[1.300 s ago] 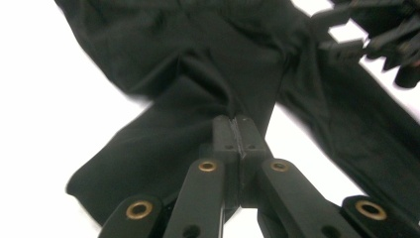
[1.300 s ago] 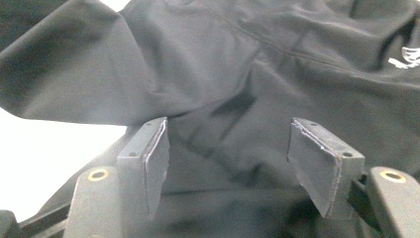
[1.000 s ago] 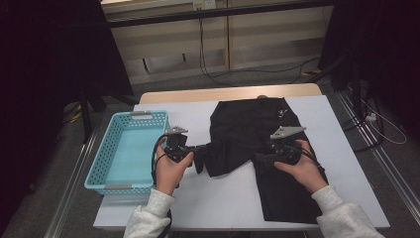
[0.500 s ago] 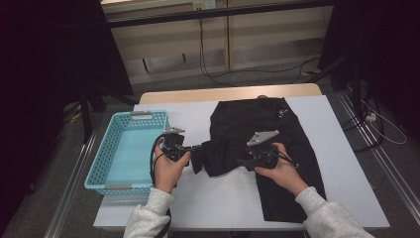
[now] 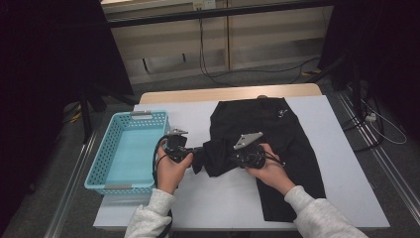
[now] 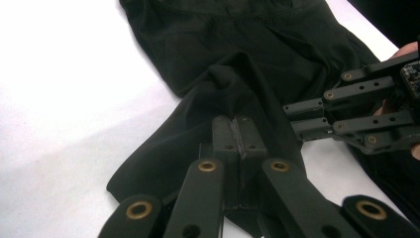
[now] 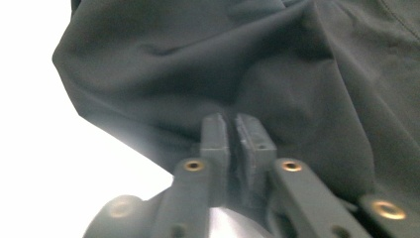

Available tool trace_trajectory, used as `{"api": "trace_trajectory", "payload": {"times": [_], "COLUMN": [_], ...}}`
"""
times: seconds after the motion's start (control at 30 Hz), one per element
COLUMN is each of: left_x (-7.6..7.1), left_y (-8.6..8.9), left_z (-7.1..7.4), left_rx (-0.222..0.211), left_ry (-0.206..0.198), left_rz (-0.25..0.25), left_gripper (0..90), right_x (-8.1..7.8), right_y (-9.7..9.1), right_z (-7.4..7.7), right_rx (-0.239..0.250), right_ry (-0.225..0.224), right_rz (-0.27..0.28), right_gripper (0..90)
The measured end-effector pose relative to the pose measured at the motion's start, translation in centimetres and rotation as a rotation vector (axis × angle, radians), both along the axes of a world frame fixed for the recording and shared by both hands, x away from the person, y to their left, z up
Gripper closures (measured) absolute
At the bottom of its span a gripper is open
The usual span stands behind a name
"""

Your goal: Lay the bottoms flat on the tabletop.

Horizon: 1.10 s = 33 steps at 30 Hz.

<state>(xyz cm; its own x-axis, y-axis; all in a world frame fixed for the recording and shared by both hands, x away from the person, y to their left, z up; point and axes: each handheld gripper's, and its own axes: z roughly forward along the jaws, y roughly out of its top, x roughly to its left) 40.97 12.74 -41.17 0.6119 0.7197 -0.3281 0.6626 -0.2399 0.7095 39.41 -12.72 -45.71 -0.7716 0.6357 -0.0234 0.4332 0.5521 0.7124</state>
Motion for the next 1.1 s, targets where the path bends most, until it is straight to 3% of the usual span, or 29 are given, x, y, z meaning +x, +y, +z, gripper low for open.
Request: {"api": "trace_trajectory", "payload": {"times": [0.13, 0.4, 0.5, 0.7, 0.8, 0.87, 0.93, 1.0, 1.1], "left_x": [-0.1, -0.4, -0.4, 0.1, 0.4, 0.6, 0.8, 0.8, 0.7], "left_y": [0.1, 0.5, 0.6, 0.3, -0.2, -0.4, -0.5, -0.6, -0.9], "left_z": [0.4, 2.4, 2.7, 1.4, 0.4, -0.1, -0.7, -1.0, -1.0], "left_rx": [-0.011, -0.042, -0.05, -0.05, -0.038, 0.0, 0.007, 0.031, 0.044], "left_ry": [-0.007, -0.055, -0.061, -0.055, -0.053, -0.063, -0.055, -0.03, -0.038], "left_rz": [0.003, -0.003, -0.002, 0.007, 0.001, 0.005, 0.013, 0.008, 0.0], "left_gripper": [90.0, 90.0, 90.0, 90.0, 89.9, 87.9, 78.5, 65.6, 51.2], "right_x": [0.0, -0.7, -0.8, -0.6, -0.2, 0.0, 0.4, 0.9, 1.3], "right_y": [-0.6, -3.6, -4.7, -7.6, -8.1, -8.0, -7.9, -7.7, -7.3], "right_z": [0.4, 3.7, 4.6, 6.0, 5.7, 5.3, 4.7, 4.0, 3.2], "right_rx": [0.007, 0.097, 0.106, 0.205, 0.21, 0.209, 0.185, 0.174, 0.139], "right_ry": [0.019, 0.01, -0.003, -0.025, -0.04, -0.055, -0.07, -0.053, -0.04], "right_rz": [0.003, -0.01, -0.019, -0.089, -0.143, -0.179, -0.205, -0.217, -0.226], "right_gripper": [90.0, 90.0, 90.0, 90.0, 90.0, 90.0, 90.0, 90.0, 90.0]}}
